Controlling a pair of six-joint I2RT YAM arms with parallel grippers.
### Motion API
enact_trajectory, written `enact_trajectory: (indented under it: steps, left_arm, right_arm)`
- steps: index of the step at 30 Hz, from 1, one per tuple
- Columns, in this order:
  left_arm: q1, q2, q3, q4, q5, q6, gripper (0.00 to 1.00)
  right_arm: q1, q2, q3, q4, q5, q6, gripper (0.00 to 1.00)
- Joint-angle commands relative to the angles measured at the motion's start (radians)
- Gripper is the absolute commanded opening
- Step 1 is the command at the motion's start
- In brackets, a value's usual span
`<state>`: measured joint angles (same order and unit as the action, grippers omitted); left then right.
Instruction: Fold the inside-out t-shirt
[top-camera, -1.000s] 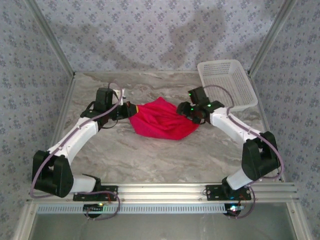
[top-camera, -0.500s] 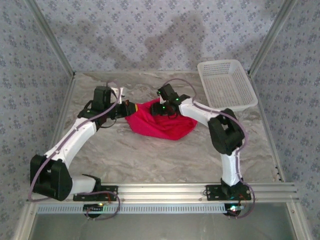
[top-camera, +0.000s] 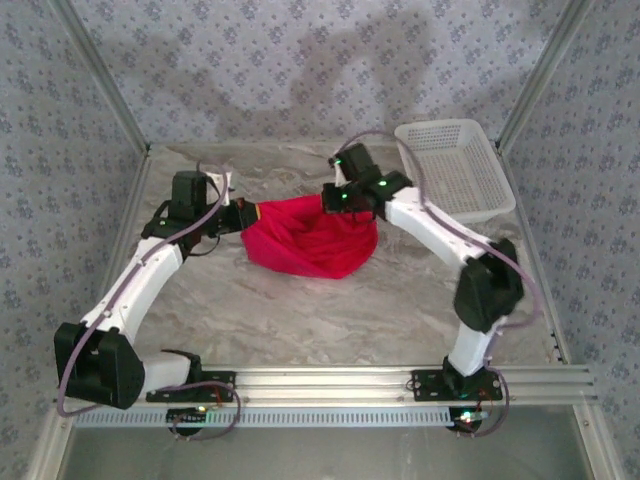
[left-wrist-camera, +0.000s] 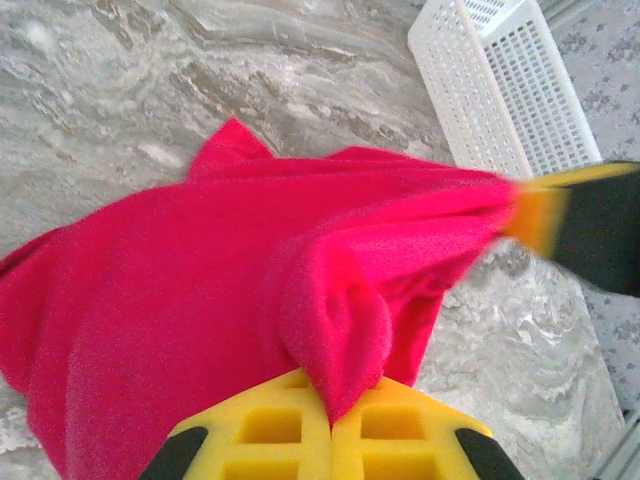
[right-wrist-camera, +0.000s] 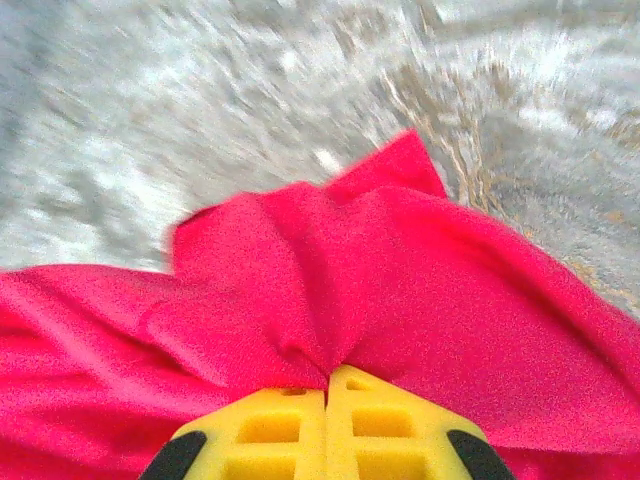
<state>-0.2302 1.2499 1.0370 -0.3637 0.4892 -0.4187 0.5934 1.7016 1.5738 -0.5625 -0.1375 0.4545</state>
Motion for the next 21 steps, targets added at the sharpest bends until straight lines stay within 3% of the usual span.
enact_trajectory:
  steps: [1, 8, 12, 15, 19, 21]
  left_arm:
    - [0.015, 0.003, 0.075, -0.009, -0.024, 0.043, 0.00]
    - [0.020, -0.023, 0.184, -0.027, 0.014, 0.053, 0.00]
    - [0.022, -0.050, 0.158, -0.016, -0.043, 0.066, 0.00]
    - [0.038, -0.016, 0.118, -0.016, -0.056, 0.038, 0.00]
    - [0.037, 0.062, 0.086, 0.036, 0.016, -0.084, 0.00]
    - [0.018, 0.076, 0.080, 0.058, 0.011, -0.130, 0.00]
  right_arm:
    - [-0.041, -0.141, 0.030, -0.100, -0.117, 0.074, 0.00]
    - [-0.156, -0.301, 0.050, -0.086, -0.348, 0.271, 0.00]
    - [-0.261, -0.325, -0.041, -0.076, -0.270, 0.241, 0.00]
    - [-0.344, -0.236, -0.146, -0.045, -0.135, 0.184, 0.00]
    - [-0.358, 0.006, -0.118, -0.060, -0.142, 0.114, 0.00]
    - [-0.320, 0.043, -0.112, -0.065, -0.127, 0.129, 0.09]
